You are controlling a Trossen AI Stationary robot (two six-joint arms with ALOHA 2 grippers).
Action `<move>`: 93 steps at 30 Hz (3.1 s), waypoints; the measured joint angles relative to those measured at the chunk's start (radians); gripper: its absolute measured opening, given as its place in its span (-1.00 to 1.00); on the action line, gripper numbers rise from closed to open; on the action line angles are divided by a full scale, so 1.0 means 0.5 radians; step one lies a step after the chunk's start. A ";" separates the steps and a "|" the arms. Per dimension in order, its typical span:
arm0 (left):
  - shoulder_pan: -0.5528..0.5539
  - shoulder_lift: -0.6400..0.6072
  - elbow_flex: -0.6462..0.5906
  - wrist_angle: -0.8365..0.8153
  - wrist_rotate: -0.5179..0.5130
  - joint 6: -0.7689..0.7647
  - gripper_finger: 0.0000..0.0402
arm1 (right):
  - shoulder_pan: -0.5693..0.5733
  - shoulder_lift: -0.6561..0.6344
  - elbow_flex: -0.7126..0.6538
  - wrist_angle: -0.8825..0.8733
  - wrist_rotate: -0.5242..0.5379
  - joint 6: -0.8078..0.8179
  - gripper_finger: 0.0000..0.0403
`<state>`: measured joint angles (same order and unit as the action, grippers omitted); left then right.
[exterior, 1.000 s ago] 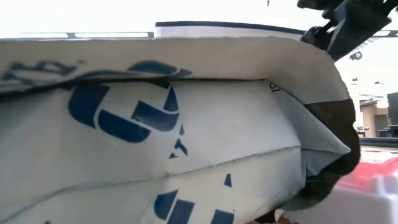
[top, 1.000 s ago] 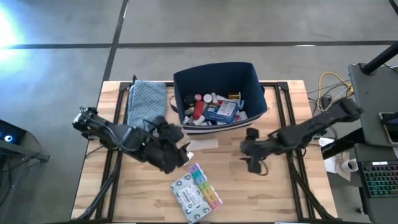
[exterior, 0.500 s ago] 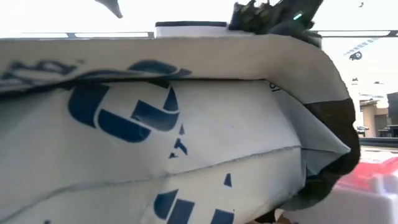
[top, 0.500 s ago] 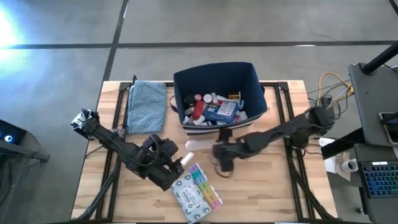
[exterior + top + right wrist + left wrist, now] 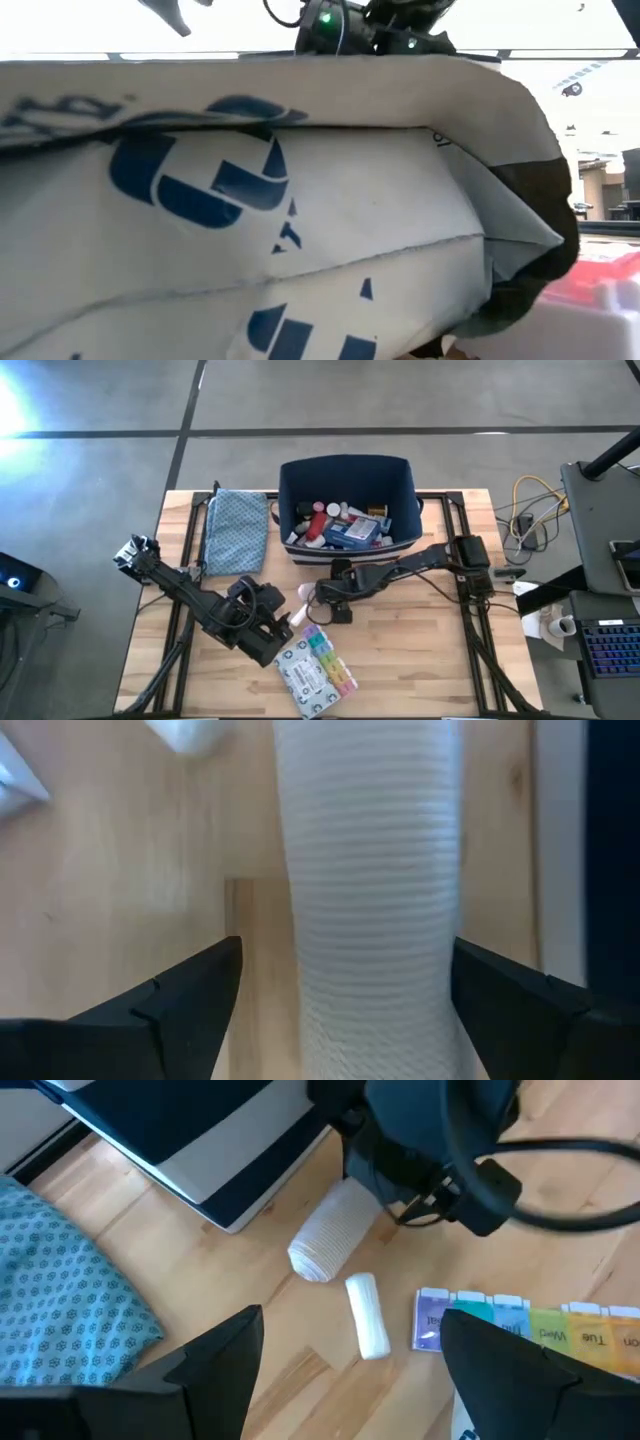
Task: Pick & place medical supplies in basket/bin
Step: Put the brown bandage into the blue bin, then put the white bandage into the blue bin
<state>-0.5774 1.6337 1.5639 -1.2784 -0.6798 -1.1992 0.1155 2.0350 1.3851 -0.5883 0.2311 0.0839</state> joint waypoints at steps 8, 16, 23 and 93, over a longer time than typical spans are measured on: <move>-0.001 -0.001 -0.002 -0.038 0.002 0.000 0.40 | 0.022 0.074 0.056 -0.170 -0.138 0.177 0.44; -0.001 -0.001 0.000 -0.039 0.000 0.000 0.40 | 0.060 -0.121 0.036 -0.179 -0.291 0.279 -0.37; -0.001 -0.001 0.009 -0.029 0.001 -0.027 0.40 | 0.097 -0.535 0.036 -0.110 -0.212 0.358 -0.65; 0.224 0.065 -1.395 1.987 0.529 0.879 0.40 | 0.079 -1.555 0.004 -0.385 0.380 0.658 0.63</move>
<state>-0.4653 1.6662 0.8663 -0.2847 -0.4152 -0.7595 0.1551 1.2575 1.3872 -0.7807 0.4213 0.4129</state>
